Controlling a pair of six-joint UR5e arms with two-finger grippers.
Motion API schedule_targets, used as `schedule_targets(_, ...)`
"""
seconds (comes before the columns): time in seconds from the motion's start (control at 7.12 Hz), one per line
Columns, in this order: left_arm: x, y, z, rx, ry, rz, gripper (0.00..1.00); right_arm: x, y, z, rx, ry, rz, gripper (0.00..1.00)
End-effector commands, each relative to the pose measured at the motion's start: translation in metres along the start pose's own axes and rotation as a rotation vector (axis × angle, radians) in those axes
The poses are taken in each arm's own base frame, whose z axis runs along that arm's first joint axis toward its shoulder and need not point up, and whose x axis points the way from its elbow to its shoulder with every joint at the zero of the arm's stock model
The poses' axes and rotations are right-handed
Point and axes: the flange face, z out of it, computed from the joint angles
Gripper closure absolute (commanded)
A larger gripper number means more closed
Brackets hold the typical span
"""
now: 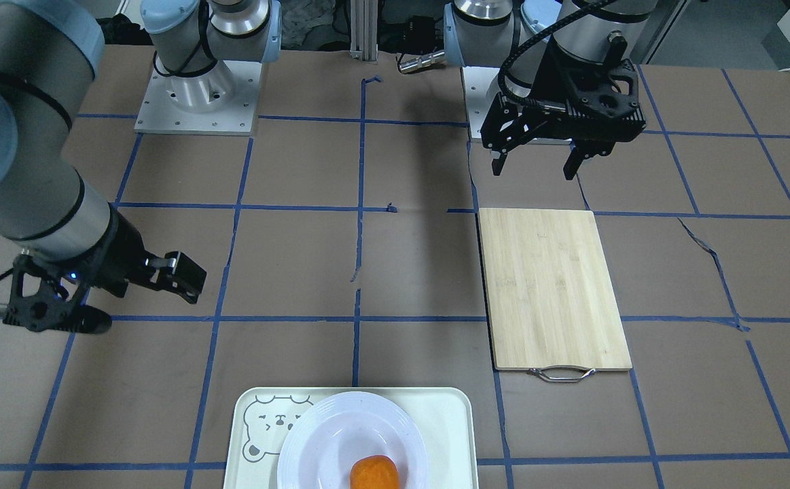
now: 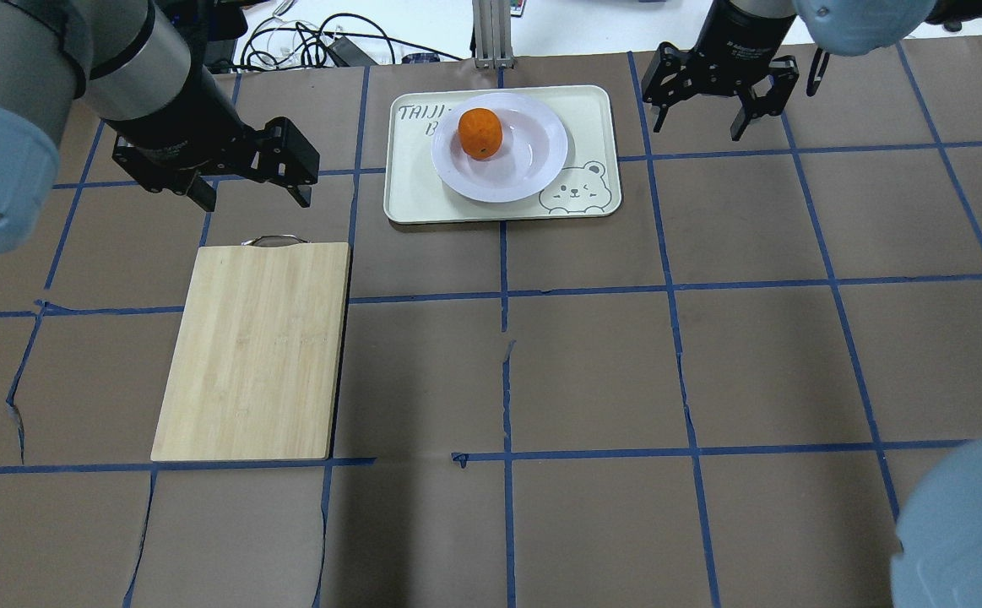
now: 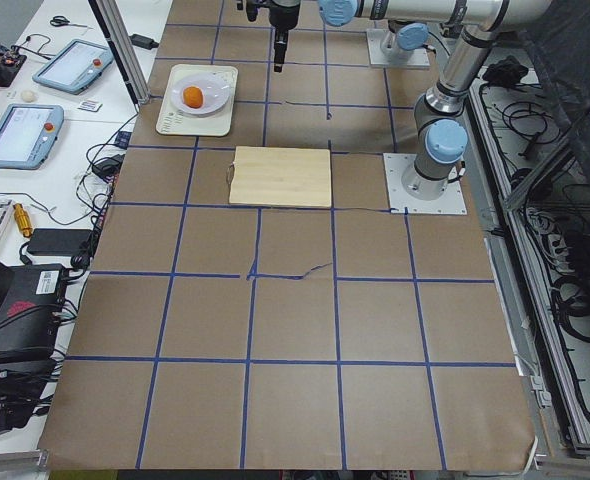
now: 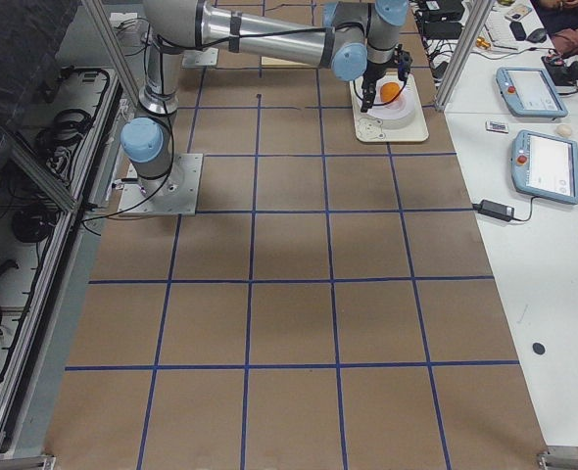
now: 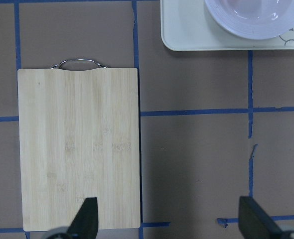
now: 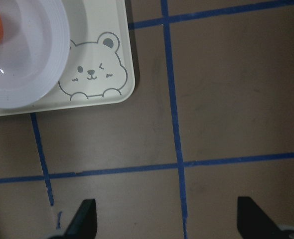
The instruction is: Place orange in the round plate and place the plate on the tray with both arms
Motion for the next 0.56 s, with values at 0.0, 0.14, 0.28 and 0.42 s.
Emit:
schedule_targets(0.0,0.001,0.001,-0.001,0.002,0.000,0.002,0.00,0.011,0.052,-0.047,-0.027,0.073,0.003,0.00)
schedule_targets(0.14,0.000,0.001,-0.002,0.005,-0.005,0.000,0.00,0.012,0.055,-0.041,-0.039,0.077,0.004,0.00)
schedule_targets(0.28,0.000,0.000,0.000,0.001,0.001,0.000,0.00,0.015,0.063,-0.038,-0.043,0.080,0.007,0.00)
schedule_targets(0.42,0.000,0.000,0.000,0.001,0.000,0.000,0.00,0.015,0.073,-0.043,-0.038,0.078,0.006,0.00)
